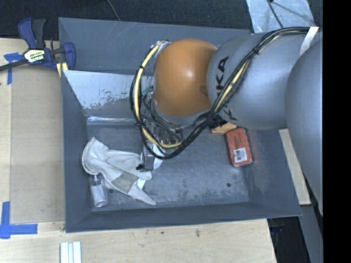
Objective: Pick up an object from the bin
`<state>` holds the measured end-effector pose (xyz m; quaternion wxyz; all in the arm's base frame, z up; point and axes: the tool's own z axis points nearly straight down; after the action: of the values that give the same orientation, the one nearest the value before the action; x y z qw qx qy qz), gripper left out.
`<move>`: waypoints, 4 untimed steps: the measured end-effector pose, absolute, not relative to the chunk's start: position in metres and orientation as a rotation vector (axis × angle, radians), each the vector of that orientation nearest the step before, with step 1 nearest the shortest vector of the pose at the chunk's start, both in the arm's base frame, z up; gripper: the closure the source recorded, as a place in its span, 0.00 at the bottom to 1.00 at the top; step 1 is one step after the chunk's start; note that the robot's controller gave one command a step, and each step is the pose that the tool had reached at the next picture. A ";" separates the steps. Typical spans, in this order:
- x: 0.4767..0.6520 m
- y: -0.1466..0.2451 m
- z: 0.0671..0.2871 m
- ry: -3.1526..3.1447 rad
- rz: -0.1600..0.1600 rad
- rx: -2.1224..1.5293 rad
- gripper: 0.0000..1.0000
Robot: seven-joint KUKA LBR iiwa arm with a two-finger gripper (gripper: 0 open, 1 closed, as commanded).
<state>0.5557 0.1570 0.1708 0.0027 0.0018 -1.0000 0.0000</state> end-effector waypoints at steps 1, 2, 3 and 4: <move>0.557 0.156 0.176 -3.144 -0.002 0.000 0.00; 0.556 0.149 0.119 -3.148 -0.004 -0.031 0.00; 0.545 0.144 0.090 -3.139 0.000 -0.042 0.00; 0.544 0.150 0.074 -3.137 -0.005 -0.216 1.00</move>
Offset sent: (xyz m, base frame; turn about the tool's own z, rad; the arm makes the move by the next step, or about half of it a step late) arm -0.0015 -0.0105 -0.0659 0.0318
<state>0.5441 0.1504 0.0739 -0.0012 -0.0686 -0.9976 -0.0015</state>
